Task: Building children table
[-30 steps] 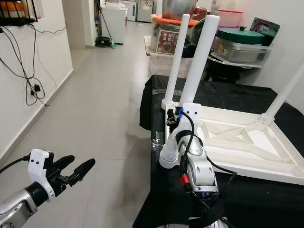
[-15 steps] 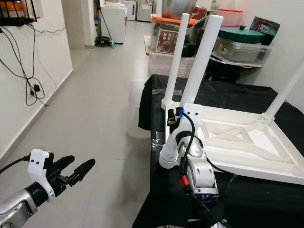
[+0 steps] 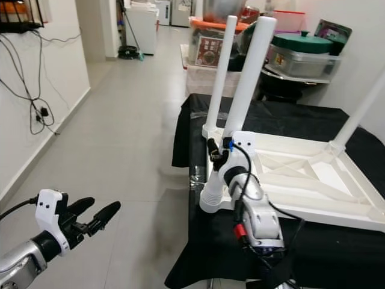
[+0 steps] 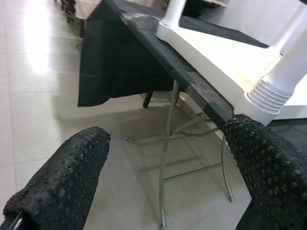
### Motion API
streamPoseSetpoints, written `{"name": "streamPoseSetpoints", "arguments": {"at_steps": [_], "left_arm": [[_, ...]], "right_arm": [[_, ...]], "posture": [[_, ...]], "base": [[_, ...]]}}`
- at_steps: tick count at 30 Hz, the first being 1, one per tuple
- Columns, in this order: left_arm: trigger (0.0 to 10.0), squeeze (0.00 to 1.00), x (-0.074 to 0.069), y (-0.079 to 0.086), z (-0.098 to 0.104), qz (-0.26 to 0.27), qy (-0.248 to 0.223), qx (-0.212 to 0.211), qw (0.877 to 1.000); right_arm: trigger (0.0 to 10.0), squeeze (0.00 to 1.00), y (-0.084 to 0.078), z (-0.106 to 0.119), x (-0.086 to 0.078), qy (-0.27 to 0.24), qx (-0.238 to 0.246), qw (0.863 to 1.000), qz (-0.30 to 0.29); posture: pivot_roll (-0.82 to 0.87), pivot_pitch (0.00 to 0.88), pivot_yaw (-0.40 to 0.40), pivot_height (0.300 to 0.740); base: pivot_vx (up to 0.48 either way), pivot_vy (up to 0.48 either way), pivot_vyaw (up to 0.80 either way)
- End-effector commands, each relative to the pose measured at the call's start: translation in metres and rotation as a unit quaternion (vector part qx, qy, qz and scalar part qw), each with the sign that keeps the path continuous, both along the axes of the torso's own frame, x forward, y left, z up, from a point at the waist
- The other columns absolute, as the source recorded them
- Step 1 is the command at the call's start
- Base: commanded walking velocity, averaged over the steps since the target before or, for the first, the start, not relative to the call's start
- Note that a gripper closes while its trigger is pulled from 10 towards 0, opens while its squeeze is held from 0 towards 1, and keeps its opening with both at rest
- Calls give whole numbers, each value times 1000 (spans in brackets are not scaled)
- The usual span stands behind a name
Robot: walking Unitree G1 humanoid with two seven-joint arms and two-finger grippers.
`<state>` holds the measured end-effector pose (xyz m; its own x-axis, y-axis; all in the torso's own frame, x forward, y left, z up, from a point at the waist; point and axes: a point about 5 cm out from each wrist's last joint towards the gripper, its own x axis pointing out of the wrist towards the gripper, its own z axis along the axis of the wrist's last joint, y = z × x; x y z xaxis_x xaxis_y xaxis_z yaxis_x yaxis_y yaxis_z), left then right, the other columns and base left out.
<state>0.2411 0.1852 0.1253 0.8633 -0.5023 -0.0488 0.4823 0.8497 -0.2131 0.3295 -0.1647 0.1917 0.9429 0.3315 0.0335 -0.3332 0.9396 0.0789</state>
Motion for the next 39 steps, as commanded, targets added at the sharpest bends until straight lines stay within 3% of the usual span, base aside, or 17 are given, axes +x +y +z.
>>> {"name": "streamPoseSetpoints", "arguments": {"at_steps": [1,2,3,4,15,23,30,32,37,38,39], "left_arm": [[10000,0,1,0,-3,-4,6,8,1000],[10000,0,1,0,-3,-5,6,8,1000],[10000,0,1,0,-3,-5,6,8,1000],[10000,0,0,0,-2,-4,8,6,1000],[10000,0,-3,2,-3,-2,12,6,1000],[10000,0,-2,2,-3,1,10,6,1000],[10000,0,-4,3,-4,5,12,6,1000],[10000,0,-4,3,-4,6,11,6,1000],[10000,0,-3,3,-4,6,11,5,1000],[10000,0,-3,3,-4,5,10,4,1000],[10000,0,-3,3,-4,5,10,4,1000]], "right_arm": [[10000,0,28,-29,-10,70,19,990,118],[10000,0,34,-29,-17,67,12,982,177],[10000,0,34,-29,-17,67,12,982,177],[10000,0,41,-33,-31,72,7,961,266],[10000,0,55,-31,-56,52,37,920,388],[10000,0,49,-34,-49,34,14,920,390],[10000,0,48,-37,-45,26,-16,928,370],[10000,0,46,-44,-41,41,-32,944,326],[10000,0,43,-52,-36,64,-49,962,262],[10000,0,36,-61,-29,98,-50,978,177],[10000,0,36,-61,-29,98,-50,978,177]], "posture": [[73,0,-52,740],[73,0,-52,740],[73,0,-52,740],[80,0,-58,740],[90,0,-61,740],[96,0,-66,740],[97,0,-68,740],[93,0,-67,740],[91,0,-65,740],[91,0,-65,740],[91,0,-65,740]], "base": [[0,0,0],[0,0,0],[0,0,0],[0,0,0],[0,0,0],[0,0,0],[0,0,0],[0,0,0],[0,0,0],[0,0,0],[0,0,0]]}}
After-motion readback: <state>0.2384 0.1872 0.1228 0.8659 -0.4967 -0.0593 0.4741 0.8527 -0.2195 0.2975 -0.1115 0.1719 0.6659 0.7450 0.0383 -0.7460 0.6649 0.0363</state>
